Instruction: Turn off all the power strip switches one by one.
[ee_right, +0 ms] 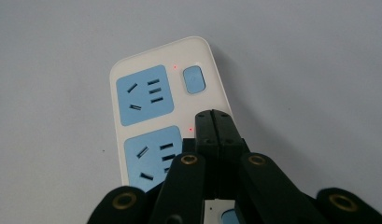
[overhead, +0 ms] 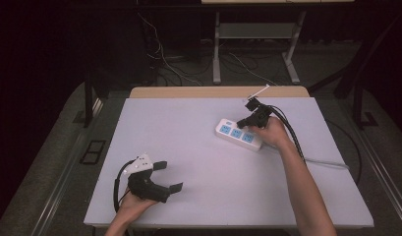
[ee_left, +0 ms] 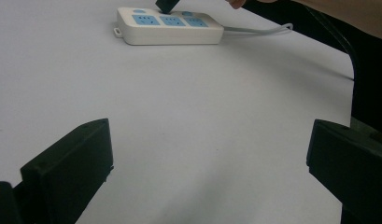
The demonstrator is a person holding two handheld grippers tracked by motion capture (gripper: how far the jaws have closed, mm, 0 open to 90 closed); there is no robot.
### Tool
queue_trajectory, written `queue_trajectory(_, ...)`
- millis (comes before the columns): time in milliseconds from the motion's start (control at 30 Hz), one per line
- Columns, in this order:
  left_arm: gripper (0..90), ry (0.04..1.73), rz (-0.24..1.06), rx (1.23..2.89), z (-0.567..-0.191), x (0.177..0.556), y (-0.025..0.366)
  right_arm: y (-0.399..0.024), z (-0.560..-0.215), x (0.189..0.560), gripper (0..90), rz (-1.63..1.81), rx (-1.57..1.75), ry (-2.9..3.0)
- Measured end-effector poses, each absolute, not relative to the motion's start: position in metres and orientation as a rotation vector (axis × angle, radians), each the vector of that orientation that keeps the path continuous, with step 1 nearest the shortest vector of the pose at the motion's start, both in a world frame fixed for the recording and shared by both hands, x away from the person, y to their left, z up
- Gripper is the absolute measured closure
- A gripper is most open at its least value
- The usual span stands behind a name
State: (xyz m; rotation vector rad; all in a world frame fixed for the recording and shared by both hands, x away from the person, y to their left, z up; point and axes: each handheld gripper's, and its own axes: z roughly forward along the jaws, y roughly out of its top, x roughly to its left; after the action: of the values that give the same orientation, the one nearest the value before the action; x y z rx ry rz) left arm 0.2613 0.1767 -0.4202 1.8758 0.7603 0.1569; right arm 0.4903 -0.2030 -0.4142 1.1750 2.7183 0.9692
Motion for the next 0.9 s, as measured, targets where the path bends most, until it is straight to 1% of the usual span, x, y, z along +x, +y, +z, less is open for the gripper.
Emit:
queue_trajectory(333, 0.0, 0.761, 0.151, 1.873, -0.421, 0.262, 0.178, -0.201, -0.412, 0.491, 90.0, 0.952, 1.188, 2.722)
queue_trajectory(400, 0.0, 0.762, 0.150, 1.873, -0.421, 0.263, 0.177, -0.202, -0.410, 0.491, 90.0, 0.986, 1.187, 2.714)
queue_trajectory(533, 0.0, 0.762, 0.149, 1.873, -0.421, 0.263, 0.177, -0.200, -0.406, 0.491, 90.0, 0.927, 1.183, 2.721)
queue_trajectory(900, 0.0, 0.762, 0.148, 1.873, -0.421, 0.263, 0.177, -0.205, -0.392, 0.492, 90.0, 0.995, 1.198, 2.686)
